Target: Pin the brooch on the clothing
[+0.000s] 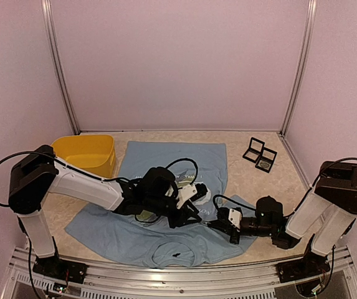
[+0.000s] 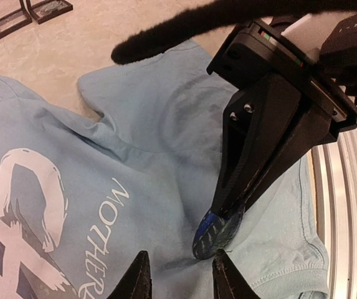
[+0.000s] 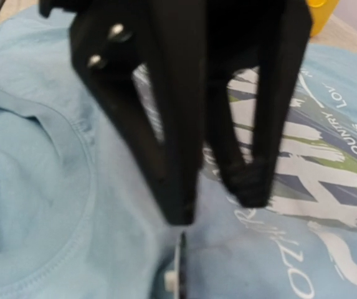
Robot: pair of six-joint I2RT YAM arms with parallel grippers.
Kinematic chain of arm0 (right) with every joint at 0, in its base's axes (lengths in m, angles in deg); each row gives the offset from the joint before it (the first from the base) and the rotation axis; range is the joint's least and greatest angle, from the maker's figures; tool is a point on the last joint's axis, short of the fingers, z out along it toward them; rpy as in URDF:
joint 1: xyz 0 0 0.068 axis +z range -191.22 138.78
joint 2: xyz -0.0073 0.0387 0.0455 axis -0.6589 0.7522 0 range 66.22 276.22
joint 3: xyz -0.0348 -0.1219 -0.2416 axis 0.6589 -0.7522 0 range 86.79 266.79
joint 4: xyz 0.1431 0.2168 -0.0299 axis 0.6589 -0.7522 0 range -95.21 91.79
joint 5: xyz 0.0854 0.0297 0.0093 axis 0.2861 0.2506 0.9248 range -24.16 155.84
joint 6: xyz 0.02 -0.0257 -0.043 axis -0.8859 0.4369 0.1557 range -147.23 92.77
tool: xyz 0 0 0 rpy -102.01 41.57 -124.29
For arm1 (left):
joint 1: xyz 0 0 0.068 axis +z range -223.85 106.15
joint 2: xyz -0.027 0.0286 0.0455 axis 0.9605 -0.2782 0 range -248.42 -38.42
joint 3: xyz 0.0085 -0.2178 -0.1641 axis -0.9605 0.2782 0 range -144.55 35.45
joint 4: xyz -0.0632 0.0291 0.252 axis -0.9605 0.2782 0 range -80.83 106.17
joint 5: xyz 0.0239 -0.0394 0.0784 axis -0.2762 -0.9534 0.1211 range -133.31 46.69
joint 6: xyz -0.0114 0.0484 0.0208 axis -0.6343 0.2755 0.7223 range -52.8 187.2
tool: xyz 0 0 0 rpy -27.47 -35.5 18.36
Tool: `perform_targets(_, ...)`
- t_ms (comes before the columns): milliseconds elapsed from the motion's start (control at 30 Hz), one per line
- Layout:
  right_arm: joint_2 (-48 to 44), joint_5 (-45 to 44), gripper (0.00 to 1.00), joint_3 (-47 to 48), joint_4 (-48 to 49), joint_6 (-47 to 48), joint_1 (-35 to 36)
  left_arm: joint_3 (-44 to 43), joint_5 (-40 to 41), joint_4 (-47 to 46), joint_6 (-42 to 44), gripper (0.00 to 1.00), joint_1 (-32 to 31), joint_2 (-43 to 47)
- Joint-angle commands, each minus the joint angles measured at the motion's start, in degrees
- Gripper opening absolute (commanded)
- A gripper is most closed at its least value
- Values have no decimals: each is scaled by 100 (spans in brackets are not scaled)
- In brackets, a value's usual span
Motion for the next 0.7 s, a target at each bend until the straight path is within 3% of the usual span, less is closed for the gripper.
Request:
perform_targets(0, -54, 249, 0, 97, 70, -136, -60, -48, -234, -191, 326, 31, 23, 109)
perform_targets(400, -201, 336, 0, 168, -115, -143, -121, 81, -571, -261, 702, 29, -43, 18)
perform_targets(667, -268, 385, 0, 201, -291, -2, -120, -7, -12, -381, 806, 14, -100, -121)
